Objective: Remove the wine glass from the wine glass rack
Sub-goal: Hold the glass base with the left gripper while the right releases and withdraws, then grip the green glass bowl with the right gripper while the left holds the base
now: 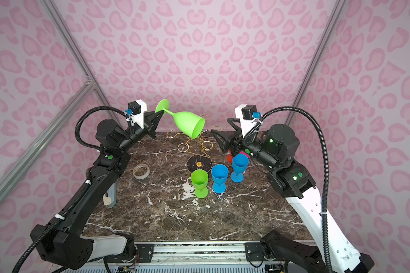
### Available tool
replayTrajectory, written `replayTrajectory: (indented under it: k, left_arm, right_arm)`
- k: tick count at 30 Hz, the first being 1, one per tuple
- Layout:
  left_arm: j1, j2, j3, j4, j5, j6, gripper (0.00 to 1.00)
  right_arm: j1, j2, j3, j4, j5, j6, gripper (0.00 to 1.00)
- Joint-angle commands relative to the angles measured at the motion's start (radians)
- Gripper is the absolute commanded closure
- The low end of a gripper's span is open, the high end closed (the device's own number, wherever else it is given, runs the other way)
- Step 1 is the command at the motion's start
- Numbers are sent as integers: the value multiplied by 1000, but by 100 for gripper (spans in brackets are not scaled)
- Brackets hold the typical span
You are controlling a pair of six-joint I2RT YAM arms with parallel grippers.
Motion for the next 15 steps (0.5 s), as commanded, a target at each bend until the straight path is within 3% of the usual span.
replayTrajectory:
  k: [1, 10, 15]
  left_arm:
    - [2, -4, -14, 21, 12, -139, 97]
    - [1, -52, -55, 19, 20, -182, 97]
    - [1, -71, -61, 17, 45, -195, 97]
  right_arm:
    - [-2, 30, -14, 58, -27, 45, 27]
    - [32, 151, 43, 115, -52, 80, 36]
    - [77, 206, 76, 109, 2, 63, 41]
